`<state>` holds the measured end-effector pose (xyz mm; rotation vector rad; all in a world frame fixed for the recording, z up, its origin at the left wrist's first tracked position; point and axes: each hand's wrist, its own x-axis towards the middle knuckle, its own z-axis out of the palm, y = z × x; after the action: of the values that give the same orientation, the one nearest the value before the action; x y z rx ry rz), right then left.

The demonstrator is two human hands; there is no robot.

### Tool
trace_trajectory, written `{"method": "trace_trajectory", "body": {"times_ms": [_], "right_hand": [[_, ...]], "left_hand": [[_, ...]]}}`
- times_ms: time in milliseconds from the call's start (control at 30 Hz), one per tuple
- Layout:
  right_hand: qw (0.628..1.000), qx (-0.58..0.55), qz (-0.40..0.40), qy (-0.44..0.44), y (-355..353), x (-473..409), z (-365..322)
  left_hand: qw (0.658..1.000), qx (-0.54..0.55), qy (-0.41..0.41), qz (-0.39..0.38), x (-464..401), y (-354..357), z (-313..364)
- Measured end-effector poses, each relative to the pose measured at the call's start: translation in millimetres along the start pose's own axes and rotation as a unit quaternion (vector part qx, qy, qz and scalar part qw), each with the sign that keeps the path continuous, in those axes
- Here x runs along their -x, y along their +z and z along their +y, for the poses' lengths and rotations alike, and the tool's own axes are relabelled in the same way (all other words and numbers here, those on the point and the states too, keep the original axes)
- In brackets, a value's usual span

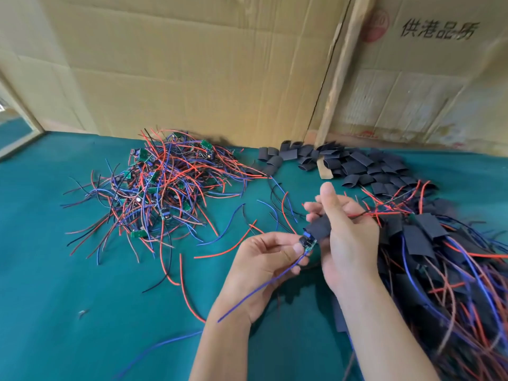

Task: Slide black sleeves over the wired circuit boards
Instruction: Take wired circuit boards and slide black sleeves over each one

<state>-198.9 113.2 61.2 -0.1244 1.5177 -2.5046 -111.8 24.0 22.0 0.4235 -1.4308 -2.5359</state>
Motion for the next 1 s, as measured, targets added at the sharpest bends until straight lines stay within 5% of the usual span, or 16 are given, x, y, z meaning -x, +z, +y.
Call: {"method": "trace_trajectory", "body": {"times_ms": [133, 500, 800, 1000], "right_hand": [[0.998, 0.007, -0.057, -0.025, -1, 2, -4], [0.999, -0.036, -0.036, 0.006, -2, 2, -4], [0.997, 0.046, -0.065, -0.009, 7, 10, 5], [0.995, 0.01, -0.076, 0.061, 12, 12, 4]], "left_hand": [[1.0, 0.003, -0.013, 0.005, -1, 2, 2], [1.0, 0.005, -0.01, 0.015, 0, 4, 6], [1.0, -0.002, -0.004, 0.022, -2, 6, 4], [0.999, 0.02, 0.008, 0.047, -2, 5, 4]]}}
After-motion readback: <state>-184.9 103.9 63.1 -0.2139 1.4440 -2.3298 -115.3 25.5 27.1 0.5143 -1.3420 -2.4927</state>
